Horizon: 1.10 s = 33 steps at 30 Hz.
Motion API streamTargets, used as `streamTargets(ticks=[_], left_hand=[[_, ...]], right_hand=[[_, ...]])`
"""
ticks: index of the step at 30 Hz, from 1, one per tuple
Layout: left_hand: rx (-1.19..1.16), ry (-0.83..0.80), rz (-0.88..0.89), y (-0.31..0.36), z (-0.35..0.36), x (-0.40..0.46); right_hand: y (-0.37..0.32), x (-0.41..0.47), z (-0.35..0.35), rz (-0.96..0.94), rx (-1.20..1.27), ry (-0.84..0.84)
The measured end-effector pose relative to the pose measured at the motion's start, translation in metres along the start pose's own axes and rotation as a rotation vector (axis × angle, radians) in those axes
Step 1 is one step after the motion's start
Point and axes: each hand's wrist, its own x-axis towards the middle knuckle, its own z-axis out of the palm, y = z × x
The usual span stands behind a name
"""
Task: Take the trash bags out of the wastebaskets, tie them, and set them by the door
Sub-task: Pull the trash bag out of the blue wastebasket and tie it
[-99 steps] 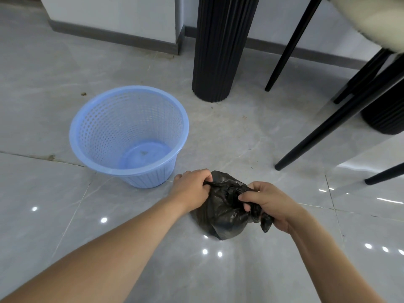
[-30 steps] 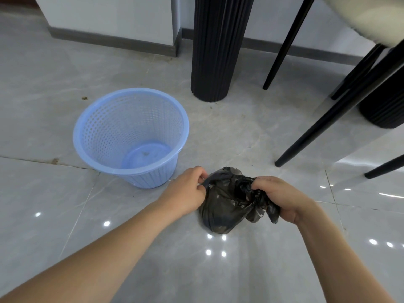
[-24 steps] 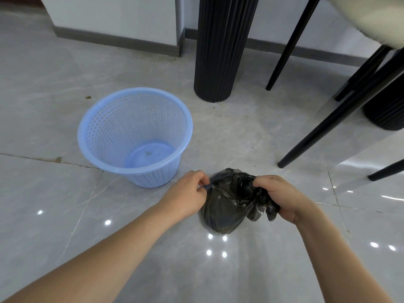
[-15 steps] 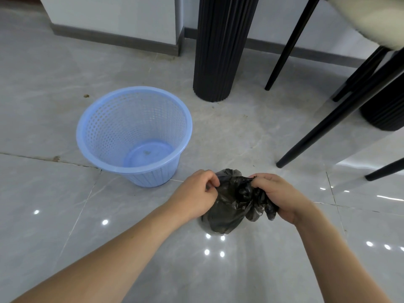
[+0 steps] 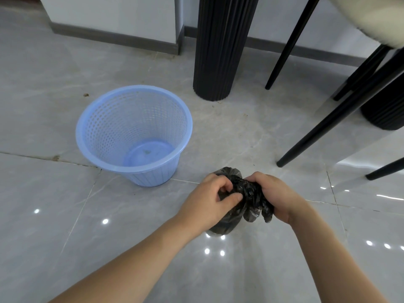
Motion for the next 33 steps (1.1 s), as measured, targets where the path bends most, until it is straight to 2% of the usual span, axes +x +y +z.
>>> streamTargets(ticks=[2,3,6,8,10,12,15,17,18,20,22,24,26,28,31,33], left_hand=[[0.033,0.034,-0.008,0.003,0.000,0.002],[-0.030,0.037,-0.061,0.004,-0.002,0.002],[-0.526,0.084,-0.369,0.010,-0.012,0.002],[-0.857,0.134,-0.574,0.010,-0.016,0.003],[-1.182,0.205,-0.707,0.008,-0.019,0.003],[-1.426,0.260,-0.729,0.007,-0.023,0.005],[-1.569,0.249,-0.720,0.010,-0.026,0.006],[-1.484,0.231,-0.765,0.005,-0.026,0.010],[-1.337,0.238,-0.770,0.000,-0.026,0.012],[-0.706,0.240,-0.661,-0.010,-0.028,0.012],[-0.026,0.133,-0.358,-0.017,-0.025,0.007],[0.378,-0.028,-0.159,-0.012,-0.022,0.000],[0.676,-0.063,-0.110,-0.010,-0.020,-0.003],[0.795,-0.051,-0.124,-0.011,-0.021,-0.001],[0.564,-0.066,-0.176,-0.019,-0.030,0.002],[0.445,-0.096,-0.277,-0.030,-0.040,0.004]], right_hand=[[-0.002,0.000,0.003,-0.052,-0.040,0.073],[-0.003,0.002,0.003,-0.092,-0.094,0.151],[0.001,0.009,0.002,-0.224,-0.275,0.417],[0.006,0.014,0.004,-0.326,-0.372,0.482],[0.008,0.016,0.006,-0.409,-0.479,0.509],[0.009,0.018,0.002,-0.450,-0.505,0.548],[0.015,0.024,-0.010,-0.432,-0.472,0.592],[0.024,0.027,-0.014,-0.405,-0.458,0.584],[0.029,0.028,-0.014,-0.399,-0.462,0.575],[0.039,0.030,-0.013,-0.413,-0.506,0.562],[0.045,0.032,-0.013,-0.441,-0.571,0.558],[0.045,0.034,-0.011,-0.485,-0.631,0.557],[0.045,0.035,-0.003,-0.509,-0.687,0.536],[0.046,0.036,0.005,-0.549,-0.751,0.515],[0.047,0.037,0.001,-0.561,-0.793,0.521],[0.046,0.038,-0.008,-0.534,-0.798,0.515]])
